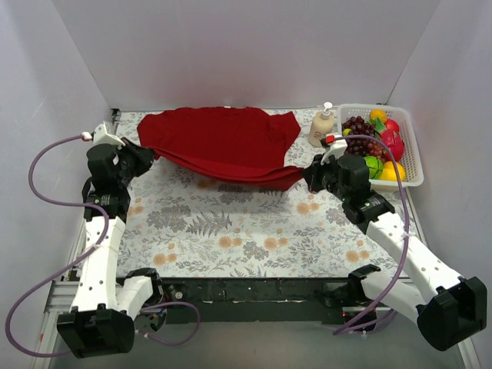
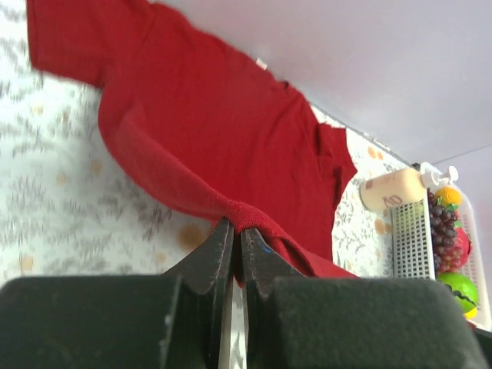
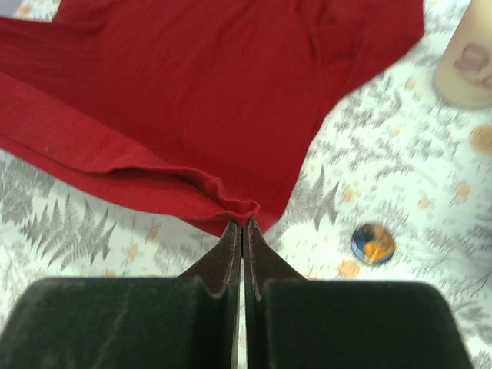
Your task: Pin the brooch onto the clothing
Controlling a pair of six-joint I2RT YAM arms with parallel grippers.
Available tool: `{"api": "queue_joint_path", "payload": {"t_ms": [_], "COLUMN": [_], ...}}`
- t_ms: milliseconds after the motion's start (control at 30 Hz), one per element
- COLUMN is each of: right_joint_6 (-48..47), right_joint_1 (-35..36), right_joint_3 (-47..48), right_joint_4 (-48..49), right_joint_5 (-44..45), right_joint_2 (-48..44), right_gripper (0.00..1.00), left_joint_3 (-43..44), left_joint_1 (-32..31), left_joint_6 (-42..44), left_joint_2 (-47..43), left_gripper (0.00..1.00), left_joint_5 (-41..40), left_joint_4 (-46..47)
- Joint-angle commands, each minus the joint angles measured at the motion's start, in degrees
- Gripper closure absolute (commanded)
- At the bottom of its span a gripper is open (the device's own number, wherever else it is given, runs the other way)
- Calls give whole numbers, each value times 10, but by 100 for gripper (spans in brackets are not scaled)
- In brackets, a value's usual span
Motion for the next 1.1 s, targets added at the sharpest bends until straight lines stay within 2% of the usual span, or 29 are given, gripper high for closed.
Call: {"api": "queue_joint_path", "payload": {"t_ms": [0,267,433,567,767,1067], "right_joint_6": [28,85,113,122,133,167], "right_joint_1": [22,70,99,111,142,162], "right_joint_3": [-23,-67,-70,-58,-74,-118], "right_joint_4": [-83,-178,-228,-227,-248,-309], "right_joint_5": [-14,-17,-14,4,-8,-25], "right_joint_2": [-27,-62,-65,-50,-26,-79], "right_gripper": [99,99,99,99,99,99], "left_joint_3": [-40,-101,-92,-72,-76,-92], "left_joint_1": [0,-1,0,-1,0,0], "left_joint_6": [-51,-114,-141,-160,-165,-177], "left_joint_2": [-54,-114,-145,-154,-135,-163], "left_gripper": [100,100,100,100,100,100], "left_joint_5": [-9,-32,-64,-102,-88,-101], "left_joint_4": [-83,-202,-283,-354,-377,-445]}}
